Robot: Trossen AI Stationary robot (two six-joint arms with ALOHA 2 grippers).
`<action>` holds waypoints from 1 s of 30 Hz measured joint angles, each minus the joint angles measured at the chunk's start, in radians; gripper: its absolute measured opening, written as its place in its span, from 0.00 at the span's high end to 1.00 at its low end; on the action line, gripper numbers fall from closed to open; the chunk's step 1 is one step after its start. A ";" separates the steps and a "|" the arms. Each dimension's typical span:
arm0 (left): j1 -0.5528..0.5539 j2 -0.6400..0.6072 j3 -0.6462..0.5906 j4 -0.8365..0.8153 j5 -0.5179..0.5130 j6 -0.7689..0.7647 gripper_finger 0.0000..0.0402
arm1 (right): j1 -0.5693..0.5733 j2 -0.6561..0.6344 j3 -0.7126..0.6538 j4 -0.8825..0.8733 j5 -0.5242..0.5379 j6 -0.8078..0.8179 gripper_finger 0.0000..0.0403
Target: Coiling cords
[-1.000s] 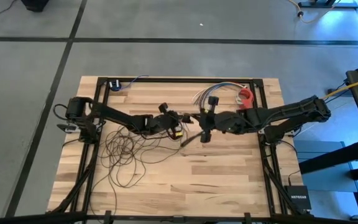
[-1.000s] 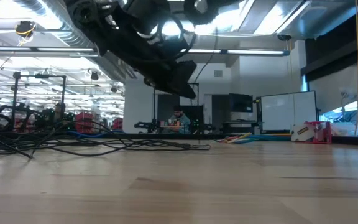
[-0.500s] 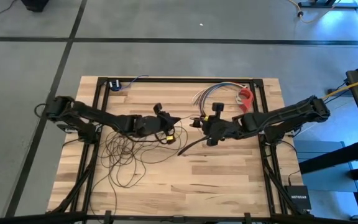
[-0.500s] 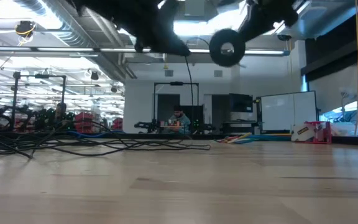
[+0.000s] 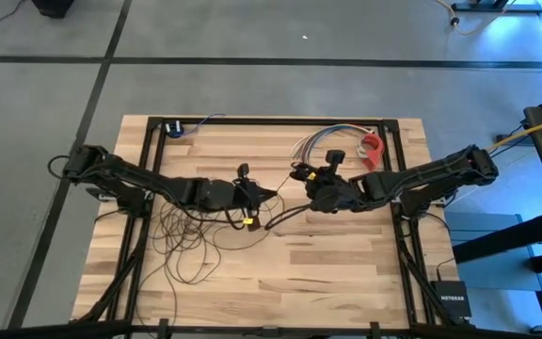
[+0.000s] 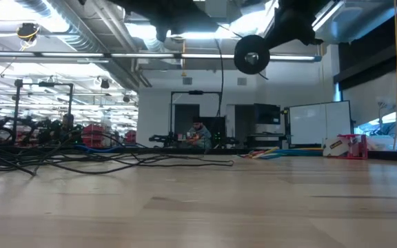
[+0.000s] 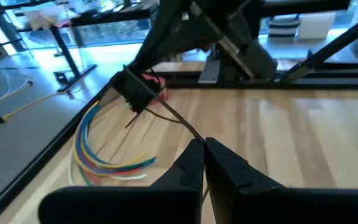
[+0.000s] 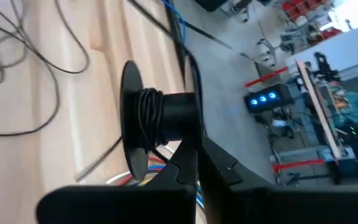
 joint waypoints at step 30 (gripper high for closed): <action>-0.042 -0.038 0.000 0.039 -0.097 -0.022 0.99 | -0.030 -0.003 0.000 -0.025 -0.056 -0.006 0.99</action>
